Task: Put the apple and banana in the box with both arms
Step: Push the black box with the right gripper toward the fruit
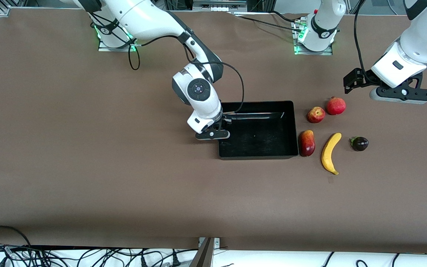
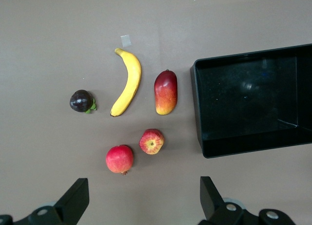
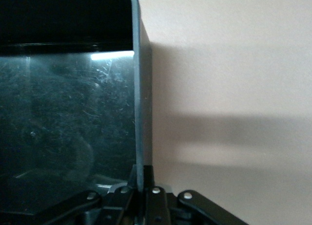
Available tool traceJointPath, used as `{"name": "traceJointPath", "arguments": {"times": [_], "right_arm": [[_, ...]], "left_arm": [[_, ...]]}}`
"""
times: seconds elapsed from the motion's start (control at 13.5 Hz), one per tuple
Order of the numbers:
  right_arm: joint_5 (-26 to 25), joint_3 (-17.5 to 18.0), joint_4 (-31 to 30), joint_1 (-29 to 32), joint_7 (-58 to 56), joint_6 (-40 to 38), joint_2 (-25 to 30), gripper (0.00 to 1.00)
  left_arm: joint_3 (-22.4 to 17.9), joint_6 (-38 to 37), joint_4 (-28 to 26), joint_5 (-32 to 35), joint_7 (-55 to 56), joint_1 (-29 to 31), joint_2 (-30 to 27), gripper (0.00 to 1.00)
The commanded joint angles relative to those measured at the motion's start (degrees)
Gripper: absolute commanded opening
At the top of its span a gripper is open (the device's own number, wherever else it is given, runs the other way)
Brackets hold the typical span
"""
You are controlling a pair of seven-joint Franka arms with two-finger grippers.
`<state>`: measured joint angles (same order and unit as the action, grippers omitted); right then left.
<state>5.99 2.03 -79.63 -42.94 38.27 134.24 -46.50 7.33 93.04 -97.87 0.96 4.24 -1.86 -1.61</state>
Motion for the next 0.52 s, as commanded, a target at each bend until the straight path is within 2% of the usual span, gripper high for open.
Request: {"name": "traceJointPath", "arguments": {"times": [0.0,0.15,0.44], "right_arm": [[-1.51,-1.32,1.93,-0.48,0.84,0.68,-0.79,1.00],[-1.60,-2.11,1.93,-0.13,0.32,-0.98,1.22,1.00],[-0.81,-7.73,2.29,2.94,-1.96,-16.17,13.07,1.00]], "left_arm": [[1.46,-2.42,1.72,2.82,-0.29,-0.08,0.90,1.00],[1.72,-2.60,0.66,2.82,-0.98,-0.08,1.08,1.00],[2.78,-4.54,-2.67,2.91,-6.16,0.01,5.64,1.00]]}}
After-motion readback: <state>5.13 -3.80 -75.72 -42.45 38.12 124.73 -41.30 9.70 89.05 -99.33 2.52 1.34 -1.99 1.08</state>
